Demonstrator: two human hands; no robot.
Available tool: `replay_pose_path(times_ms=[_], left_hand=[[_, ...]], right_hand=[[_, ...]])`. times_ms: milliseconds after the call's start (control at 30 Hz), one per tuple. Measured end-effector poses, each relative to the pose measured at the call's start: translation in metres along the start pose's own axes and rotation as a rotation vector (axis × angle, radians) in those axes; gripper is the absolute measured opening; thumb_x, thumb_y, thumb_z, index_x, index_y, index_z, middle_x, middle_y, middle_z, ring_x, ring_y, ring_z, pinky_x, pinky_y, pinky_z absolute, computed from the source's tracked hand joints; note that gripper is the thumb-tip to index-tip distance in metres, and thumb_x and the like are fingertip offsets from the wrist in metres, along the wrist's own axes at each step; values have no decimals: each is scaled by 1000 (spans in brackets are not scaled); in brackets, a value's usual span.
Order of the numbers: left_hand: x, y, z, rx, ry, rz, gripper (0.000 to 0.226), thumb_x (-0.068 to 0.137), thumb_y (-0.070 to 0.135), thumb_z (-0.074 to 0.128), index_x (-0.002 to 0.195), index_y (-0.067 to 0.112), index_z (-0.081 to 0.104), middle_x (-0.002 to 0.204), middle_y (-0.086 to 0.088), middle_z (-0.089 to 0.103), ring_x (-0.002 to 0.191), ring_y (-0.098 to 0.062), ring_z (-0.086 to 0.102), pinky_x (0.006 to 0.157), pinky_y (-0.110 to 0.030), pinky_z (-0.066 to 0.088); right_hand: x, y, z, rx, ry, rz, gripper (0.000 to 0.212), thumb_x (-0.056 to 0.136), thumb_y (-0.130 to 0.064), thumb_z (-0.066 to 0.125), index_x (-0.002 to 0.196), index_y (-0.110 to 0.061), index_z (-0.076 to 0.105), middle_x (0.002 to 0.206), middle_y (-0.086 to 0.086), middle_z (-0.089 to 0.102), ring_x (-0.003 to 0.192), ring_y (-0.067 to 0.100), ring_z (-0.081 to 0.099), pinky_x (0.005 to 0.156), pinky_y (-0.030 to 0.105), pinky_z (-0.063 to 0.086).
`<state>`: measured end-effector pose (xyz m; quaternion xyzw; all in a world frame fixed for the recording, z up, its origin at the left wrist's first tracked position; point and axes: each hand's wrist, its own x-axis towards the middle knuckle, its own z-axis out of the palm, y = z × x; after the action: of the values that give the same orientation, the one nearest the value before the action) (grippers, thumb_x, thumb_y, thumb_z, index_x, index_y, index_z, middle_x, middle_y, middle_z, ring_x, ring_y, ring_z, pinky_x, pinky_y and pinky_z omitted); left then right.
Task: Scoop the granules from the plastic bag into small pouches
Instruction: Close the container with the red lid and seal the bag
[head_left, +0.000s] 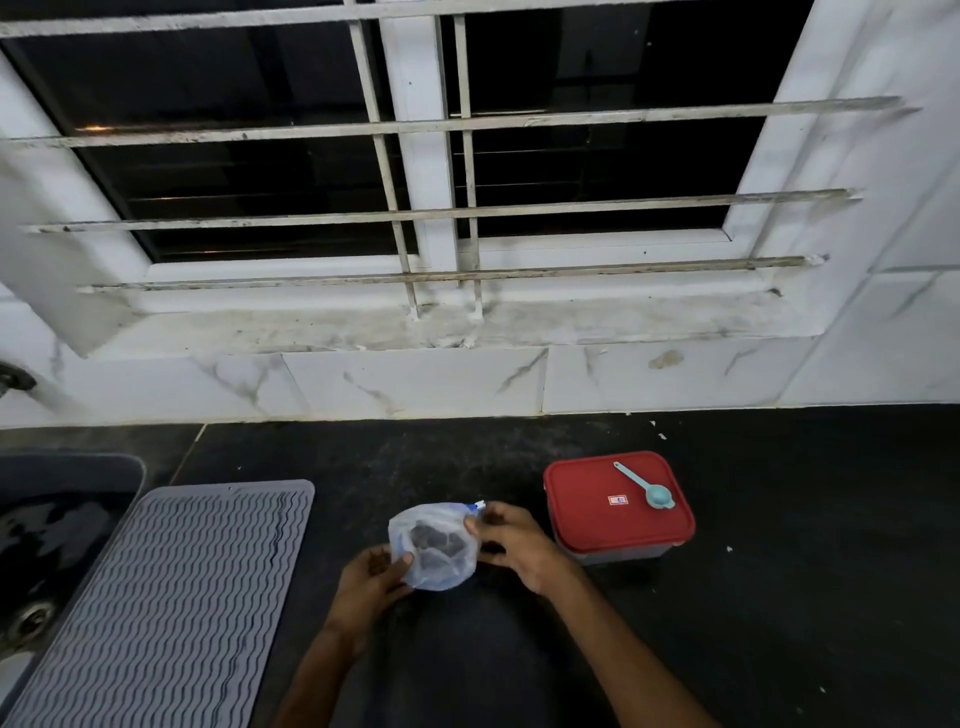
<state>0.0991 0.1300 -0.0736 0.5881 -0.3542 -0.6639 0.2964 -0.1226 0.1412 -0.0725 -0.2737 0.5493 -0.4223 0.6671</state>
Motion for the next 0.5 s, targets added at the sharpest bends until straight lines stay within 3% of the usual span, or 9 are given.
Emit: replay_pose_path(times_ms=[100,167,267,400,500], left_hand=[[0,1,7,113,28,17,25,83,13,73,103,-1,67,98,-19,74,93,-31,72,87,-47,58],[0,0,14,219,131,46,24,81,18,77,97,3,67,91,-17,74,84,-29,73,77,-46,60],[-3,4,28,563,343,151,17,84,29,73,89,18,62,83,-3,69,74,-17,67,62,-34,55],[-9,12,43,673,494,197,17,85,19,66,94,21,52,84,3,60,77,-15,59,65,-31,46],[-7,15,44,665,558,214,18,85,18,64,95,26,51,85,3,61,79,-18,62,72,-36,52]], right_hand=[[1,0,-1,-116,122,-55,11,85,-3,69,88,-11,61,86,4,70,83,16,68,76,34,60],[4,3,0,-259,242,-100,13,77,-8,70,79,-15,59,78,4,66,73,15,63,73,42,59],[3,8,7,-526,434,-239,17,71,-7,60,68,-20,50,66,-3,57,60,14,53,57,37,49],[-6,11,25,-722,582,-438,27,78,-1,50,69,-24,40,65,-5,51,59,16,51,52,39,42],[-12,6,28,-766,580,-471,23,83,-4,56,79,-24,45,72,-7,55,62,10,52,52,24,39]])
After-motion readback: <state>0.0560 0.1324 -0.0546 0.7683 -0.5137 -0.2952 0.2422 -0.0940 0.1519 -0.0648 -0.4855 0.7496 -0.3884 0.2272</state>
